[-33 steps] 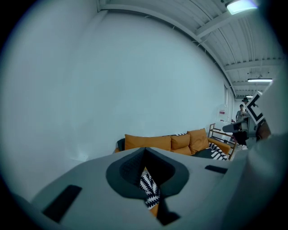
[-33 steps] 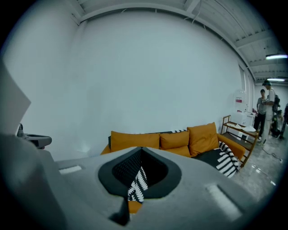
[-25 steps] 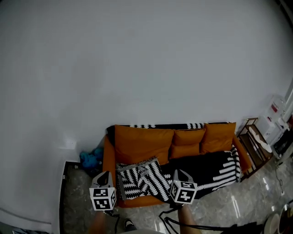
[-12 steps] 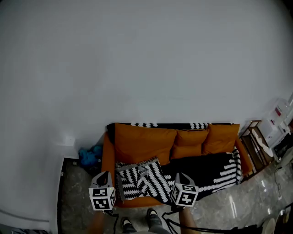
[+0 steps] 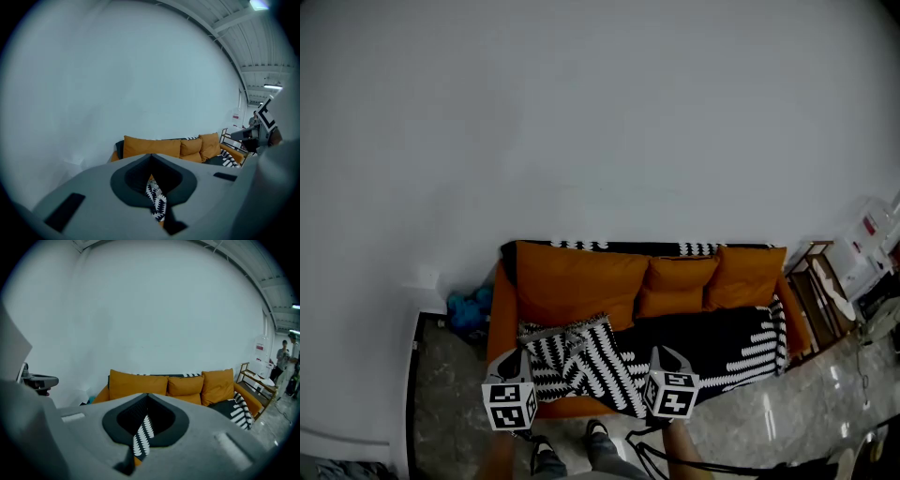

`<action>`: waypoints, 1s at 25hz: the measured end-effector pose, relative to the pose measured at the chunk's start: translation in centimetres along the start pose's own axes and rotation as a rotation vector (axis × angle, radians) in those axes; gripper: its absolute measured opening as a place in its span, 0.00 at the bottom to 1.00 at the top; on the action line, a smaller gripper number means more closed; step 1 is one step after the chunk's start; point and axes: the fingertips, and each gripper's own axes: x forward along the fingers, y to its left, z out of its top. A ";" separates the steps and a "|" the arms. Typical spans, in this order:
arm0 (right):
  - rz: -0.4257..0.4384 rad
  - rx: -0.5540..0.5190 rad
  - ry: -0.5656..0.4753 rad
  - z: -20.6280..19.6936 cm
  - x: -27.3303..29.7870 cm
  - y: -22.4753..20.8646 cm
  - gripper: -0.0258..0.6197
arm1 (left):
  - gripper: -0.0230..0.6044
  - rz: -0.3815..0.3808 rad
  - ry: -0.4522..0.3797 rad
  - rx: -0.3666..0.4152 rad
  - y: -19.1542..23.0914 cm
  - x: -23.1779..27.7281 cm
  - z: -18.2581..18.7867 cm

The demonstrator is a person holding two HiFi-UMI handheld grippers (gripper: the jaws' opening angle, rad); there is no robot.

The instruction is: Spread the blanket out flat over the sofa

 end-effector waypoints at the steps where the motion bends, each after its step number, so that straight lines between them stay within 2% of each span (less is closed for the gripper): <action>1: -0.005 0.005 0.006 -0.2 0.2 -0.7 0.05 | 0.04 -0.004 0.006 0.003 -0.6 0.4 -0.1; 8: -0.047 0.055 0.056 -2.8 1.5 -5.7 0.05 | 0.04 -0.040 0.070 0.027 -4.5 3.9 -1.7; 15: -0.006 0.070 0.117 -5.6 5.5 -6.1 0.05 | 0.04 -0.085 0.135 0.040 -8.2 7.7 -3.9; 25: 0.062 0.039 0.205 -11.9 14.6 -5.0 0.05 | 0.04 -0.020 0.247 -0.025 -6.8 14.1 -12.2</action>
